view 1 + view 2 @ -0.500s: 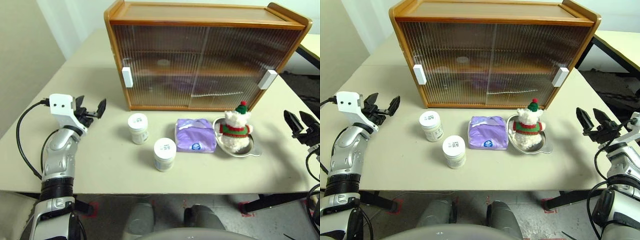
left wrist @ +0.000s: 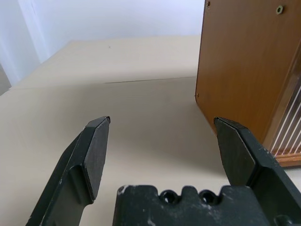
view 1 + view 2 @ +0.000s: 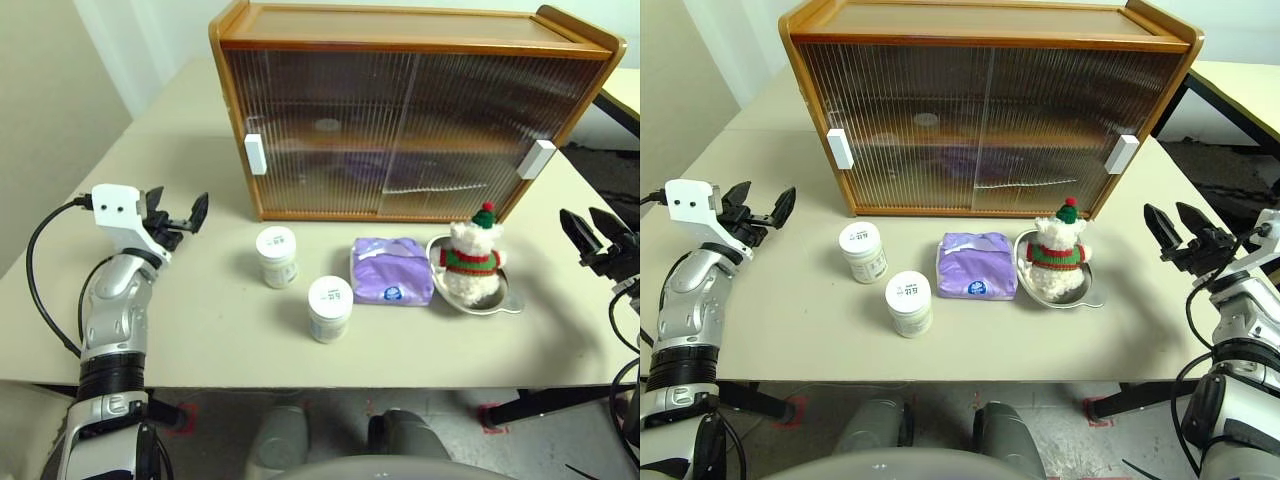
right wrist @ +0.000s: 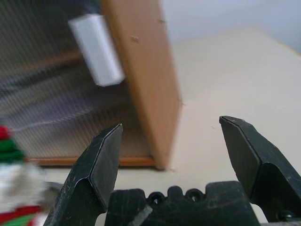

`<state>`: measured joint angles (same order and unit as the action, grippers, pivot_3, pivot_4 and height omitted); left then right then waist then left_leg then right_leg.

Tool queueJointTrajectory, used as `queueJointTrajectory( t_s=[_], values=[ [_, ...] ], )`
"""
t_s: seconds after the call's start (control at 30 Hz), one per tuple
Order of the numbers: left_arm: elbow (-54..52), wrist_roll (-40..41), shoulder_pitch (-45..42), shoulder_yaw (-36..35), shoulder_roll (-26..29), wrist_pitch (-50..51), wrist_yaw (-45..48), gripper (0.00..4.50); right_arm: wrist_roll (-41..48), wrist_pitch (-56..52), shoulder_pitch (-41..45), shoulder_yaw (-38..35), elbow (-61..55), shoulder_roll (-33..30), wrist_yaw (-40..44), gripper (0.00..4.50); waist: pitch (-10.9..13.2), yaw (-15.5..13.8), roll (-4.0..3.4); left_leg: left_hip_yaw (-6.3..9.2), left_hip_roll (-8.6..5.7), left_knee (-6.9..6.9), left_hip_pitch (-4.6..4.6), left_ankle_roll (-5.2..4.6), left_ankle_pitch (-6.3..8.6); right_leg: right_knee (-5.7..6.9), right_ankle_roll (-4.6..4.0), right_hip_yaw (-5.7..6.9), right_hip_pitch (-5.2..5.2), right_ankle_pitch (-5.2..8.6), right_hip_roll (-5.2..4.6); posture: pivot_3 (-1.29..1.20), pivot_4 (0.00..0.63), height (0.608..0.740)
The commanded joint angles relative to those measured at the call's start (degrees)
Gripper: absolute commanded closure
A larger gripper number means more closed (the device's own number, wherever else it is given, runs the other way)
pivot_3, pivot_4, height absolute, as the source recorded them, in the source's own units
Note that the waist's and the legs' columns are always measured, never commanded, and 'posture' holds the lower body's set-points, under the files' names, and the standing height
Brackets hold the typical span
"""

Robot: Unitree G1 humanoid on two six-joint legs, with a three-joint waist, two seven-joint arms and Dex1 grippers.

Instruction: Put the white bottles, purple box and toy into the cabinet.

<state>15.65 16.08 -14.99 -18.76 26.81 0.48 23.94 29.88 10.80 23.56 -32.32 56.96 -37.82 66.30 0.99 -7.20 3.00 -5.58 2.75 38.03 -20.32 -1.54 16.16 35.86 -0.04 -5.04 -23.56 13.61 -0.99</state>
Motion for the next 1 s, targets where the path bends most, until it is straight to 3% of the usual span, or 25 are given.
queueJointTrajectory(
  t_s=[0.03,0.17,0.3,0.43,0.47,1.0],
  values=[
    [-2.7,1.9,1.2,-1.8,1.5,0.0,1.8,0.00,2.7,-4.0,-3.1,2.3,-9.6,1.5,7.4,0.04,0.0,-0.2,-0.01,0.04,0.01,0.00,-0.02,0.00,0.00,0.00,0.00,0.04,-0.01,0.00,0.00,0.27,0.000,0.740],
    [-6.5,4.0,1.5,-1.8,2.3,1.0,4.4,0.94,6.3,-13.5,-8.4,5.4,-25.3,1.9,11.0,0.00,0.0,-0.4,-0.10,0.03,-0.02,0.01,-0.05,0.19,0.11,0.03,0.02,0.07,-0.02,-0.01,-0.11,0.24,0.000,0.740],
    [-9.8,5.1,-0.3,0.5,2.9,1.7,8.8,2.55,9.2,-20.1,-14.5,6.9,-40.5,2.1,9.7,0.00,0.0,-0.9,-0.10,0.07,-0.02,0.05,-0.05,0.27,0.16,0.03,0.03,0.21,0.01,0.00,-0.09,0.22,0.000,0.740],
    [-9.2,4.0,-2.1,2.6,3.4,1.5,11.0,4.21,9.7,-21.1,-16.2,7.3,-46.2,3.1,7.3,0.00,0.0,-0.6,-0.10,0.00,-0.03,0.10,-0.03,0.28,0.16,0.02,0.05,0.18,0.01,0.06,-0.07,0.20,0.001,0.740],
    [-8.7,3.6,-3.1,3.5,3.1,1.4,11.2,4.45,9.8,-20.7,-16.0,7.2,-47.0,3.7,6.5,0.00,0.0,-0.4,-0.10,-0.01,-0.03,0.14,-0.03,0.27,0.16,0.02,0.06,0.18,0.01,0.09,-0.05,0.20,0.000,0.740],
    [-0.3,-0.4,-12.0,10.3,-1.1,0.9,10.9,4.45,10.2,-19.1,-16.6,8.6,-52.8,7.9,2.9,0.00,0.0,0.2,-0.08,0.02,-0.06,0.22,-0.02,-0.02,-0.01,0.04,0.05,0.12,0.04,0.08,0.04,0.14,0.000,0.740]
  ],
)
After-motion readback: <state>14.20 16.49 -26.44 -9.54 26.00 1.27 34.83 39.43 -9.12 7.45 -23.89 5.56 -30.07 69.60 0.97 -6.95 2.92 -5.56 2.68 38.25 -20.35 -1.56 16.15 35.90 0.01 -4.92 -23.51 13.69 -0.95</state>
